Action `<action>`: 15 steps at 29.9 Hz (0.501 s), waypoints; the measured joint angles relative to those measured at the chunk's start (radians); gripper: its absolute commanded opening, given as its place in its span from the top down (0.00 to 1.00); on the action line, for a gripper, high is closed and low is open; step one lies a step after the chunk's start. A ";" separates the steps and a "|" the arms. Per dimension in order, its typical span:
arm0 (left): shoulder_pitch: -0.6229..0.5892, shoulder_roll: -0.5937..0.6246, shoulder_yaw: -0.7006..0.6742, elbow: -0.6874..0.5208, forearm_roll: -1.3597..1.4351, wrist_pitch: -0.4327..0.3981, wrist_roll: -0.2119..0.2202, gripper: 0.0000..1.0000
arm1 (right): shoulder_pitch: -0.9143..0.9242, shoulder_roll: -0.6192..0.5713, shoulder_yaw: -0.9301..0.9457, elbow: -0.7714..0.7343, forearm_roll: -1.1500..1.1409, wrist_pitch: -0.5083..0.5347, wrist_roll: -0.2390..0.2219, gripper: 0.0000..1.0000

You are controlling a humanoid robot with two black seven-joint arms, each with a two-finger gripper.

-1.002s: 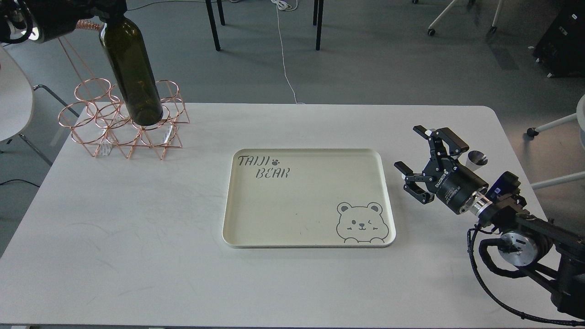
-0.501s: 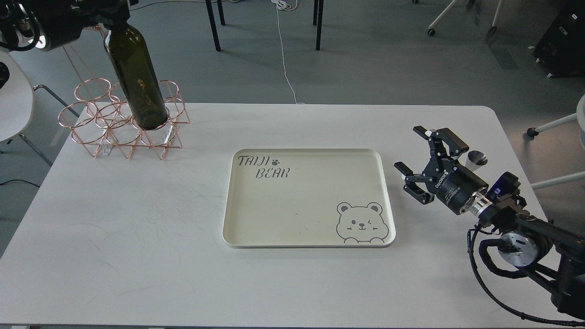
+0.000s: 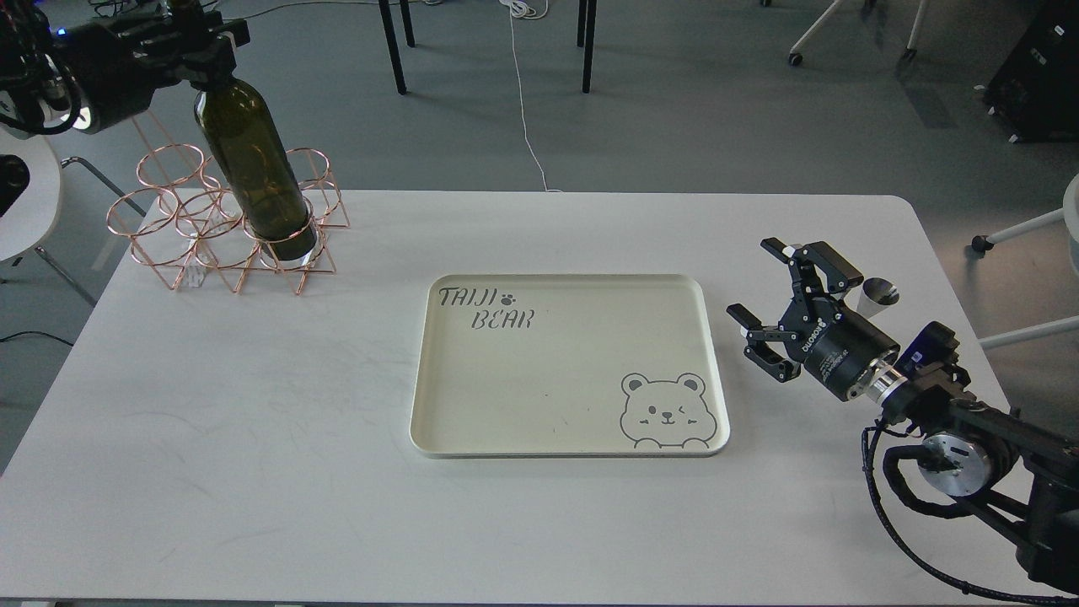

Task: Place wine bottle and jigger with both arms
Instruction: 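Lower the bottle into a slot of the copper rack, then release the bottle and withdraw the left gripper upward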

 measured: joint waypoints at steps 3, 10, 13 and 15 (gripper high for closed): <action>0.021 -0.007 -0.005 0.000 0.000 0.003 0.000 0.77 | -0.004 0.001 0.000 0.000 -0.012 0.000 0.000 0.02; 0.055 -0.022 -0.010 0.004 -0.008 0.012 0.000 0.68 | -0.015 0.001 0.000 0.001 -0.017 0.000 0.000 0.02; 0.057 -0.029 -0.010 0.013 -0.020 0.014 0.000 0.61 | -0.016 0.000 0.001 0.001 -0.017 0.000 0.000 0.02; 0.058 -0.034 -0.009 0.014 -0.020 0.014 0.000 0.55 | -0.017 0.000 0.002 0.002 -0.017 0.000 0.000 0.02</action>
